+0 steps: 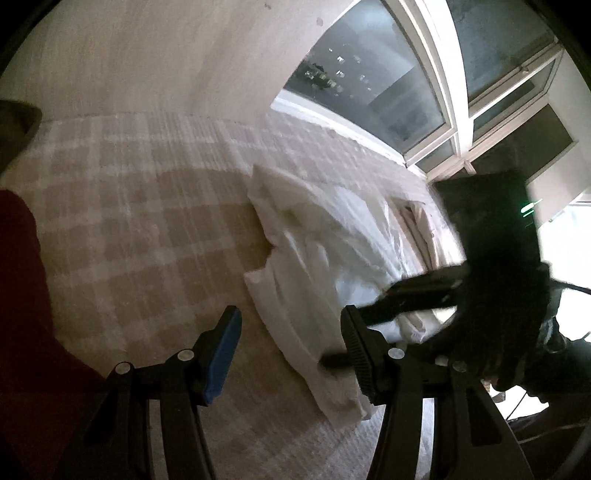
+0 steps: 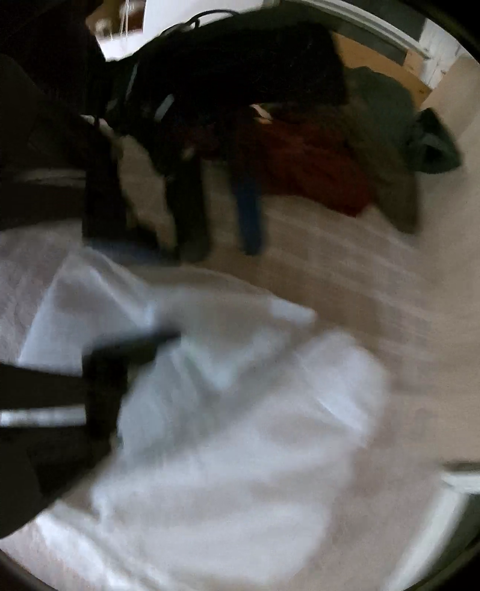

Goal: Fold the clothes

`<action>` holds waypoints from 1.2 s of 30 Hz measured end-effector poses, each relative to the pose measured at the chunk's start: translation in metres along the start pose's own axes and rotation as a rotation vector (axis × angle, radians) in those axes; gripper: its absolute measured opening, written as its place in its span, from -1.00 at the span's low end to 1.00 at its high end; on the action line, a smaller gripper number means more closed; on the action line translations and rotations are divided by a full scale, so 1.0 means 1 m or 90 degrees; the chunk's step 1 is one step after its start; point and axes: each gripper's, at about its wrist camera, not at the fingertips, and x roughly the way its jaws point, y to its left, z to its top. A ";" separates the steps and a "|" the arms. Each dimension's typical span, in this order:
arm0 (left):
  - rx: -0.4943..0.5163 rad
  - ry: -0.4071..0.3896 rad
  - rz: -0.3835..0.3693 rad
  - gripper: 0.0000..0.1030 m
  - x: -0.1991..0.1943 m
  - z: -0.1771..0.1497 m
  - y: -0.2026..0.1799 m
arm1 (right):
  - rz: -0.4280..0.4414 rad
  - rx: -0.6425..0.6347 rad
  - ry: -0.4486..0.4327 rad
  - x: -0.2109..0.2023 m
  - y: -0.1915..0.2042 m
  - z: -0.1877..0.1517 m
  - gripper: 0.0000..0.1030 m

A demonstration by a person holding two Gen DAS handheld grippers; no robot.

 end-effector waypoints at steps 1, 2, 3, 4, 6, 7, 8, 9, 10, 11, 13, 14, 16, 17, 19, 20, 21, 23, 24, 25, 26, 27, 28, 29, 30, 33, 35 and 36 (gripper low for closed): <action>0.001 -0.007 0.004 0.03 -0.004 0.002 0.000 | -0.001 -0.003 -0.003 -0.001 0.002 0.000 -0.03; 0.004 -0.013 0.009 0.03 -0.010 0.005 0.000 | 0.004 -0.006 -0.011 -0.005 0.004 -0.001 -0.03; 0.007 -0.015 0.012 0.03 -0.012 0.007 -0.001 | 0.025 -0.005 -0.028 -0.015 0.004 -0.003 -0.03; 0.010 -0.017 0.015 0.03 -0.014 0.009 -0.002 | 0.053 0.006 -0.049 -0.027 0.002 -0.007 -0.06; 0.020 -0.016 0.017 0.03 -0.015 0.013 -0.006 | 0.076 0.023 -0.101 -0.057 -0.004 -0.017 -0.33; 0.028 -0.012 0.014 0.03 -0.012 0.016 -0.012 | 0.059 0.026 -0.130 -0.073 -0.009 -0.024 -0.47; 0.036 -0.004 0.006 0.03 -0.004 0.019 -0.019 | 0.032 0.029 -0.156 -0.088 -0.014 -0.030 -0.67; 0.044 0.005 -0.002 0.03 0.005 0.022 -0.026 | 0.005 0.034 -0.178 -0.102 -0.021 -0.037 -0.67; 0.052 0.014 -0.011 0.04 0.015 0.025 -0.033 | -0.021 0.044 -0.192 -0.114 -0.032 -0.044 -0.67; 0.061 0.023 -0.019 0.06 0.024 0.028 -0.040 | -0.046 0.058 -0.203 -0.124 -0.044 -0.050 -0.66; 0.077 0.041 -0.036 0.06 0.042 0.034 -0.055 | -0.085 0.106 -0.217 -0.135 -0.071 -0.059 -0.63; 0.080 0.049 -0.022 0.06 0.048 0.035 -0.054 | -0.090 0.129 -0.222 -0.137 -0.085 -0.064 -0.63; 0.085 0.065 0.014 -0.17 0.056 0.035 -0.050 | -0.088 0.158 -0.225 -0.136 -0.107 -0.071 -0.63; 0.088 0.074 0.032 -0.21 0.061 0.035 -0.048 | -0.089 0.162 -0.218 -0.132 -0.114 -0.073 -0.63; 0.085 0.083 0.065 -0.22 0.062 0.035 -0.044 | -0.092 0.159 -0.190 -0.120 -0.123 -0.077 -0.63; 0.083 0.080 0.089 -0.22 0.056 0.035 -0.043 | -0.098 0.155 -0.174 -0.113 -0.126 -0.078 -0.63; 0.082 0.077 0.115 -0.19 0.050 0.036 -0.043 | -0.109 0.145 -0.154 -0.104 -0.128 -0.079 -0.63; 0.067 0.068 0.156 -0.13 0.039 0.039 -0.043 | -0.114 0.132 -0.140 -0.095 -0.130 -0.080 -0.63; 0.076 0.061 0.153 -0.13 0.036 0.044 -0.051 | -0.109 0.128 -0.145 -0.097 -0.130 -0.082 -0.63; 0.088 0.053 0.146 -0.13 0.033 0.048 -0.062 | -0.102 0.125 -0.161 -0.104 -0.130 -0.083 -0.63; 0.100 0.045 0.139 -0.13 0.031 0.053 -0.072 | -0.093 0.124 -0.182 -0.113 -0.131 -0.085 -0.63; 0.112 0.037 0.132 -0.10 0.029 0.058 -0.082 | -0.089 0.125 -0.198 -0.122 -0.135 -0.086 -0.63; 0.124 0.029 0.126 -0.04 0.027 0.063 -0.092 | -0.086 0.129 -0.214 -0.132 -0.139 -0.087 -0.63; 0.135 0.028 0.117 0.00 0.030 0.067 -0.100 | -0.085 0.131 -0.224 -0.139 -0.142 -0.087 -0.63; 0.145 0.033 0.107 0.03 0.037 0.072 -0.109 | -0.086 0.132 -0.230 -0.143 -0.146 -0.085 -0.63; 0.152 0.072 0.062 0.03 0.068 0.080 -0.117 | -0.080 0.127 -0.233 -0.146 -0.152 -0.078 -0.63; 0.143 0.104 0.107 0.03 0.093 0.079 -0.104 | -0.076 0.123 -0.225 -0.138 -0.150 -0.074 -0.63; 0.128 0.119 0.129 0.02 0.101 0.077 -0.091 | -0.076 0.119 -0.211 -0.129 -0.149 -0.076 -0.63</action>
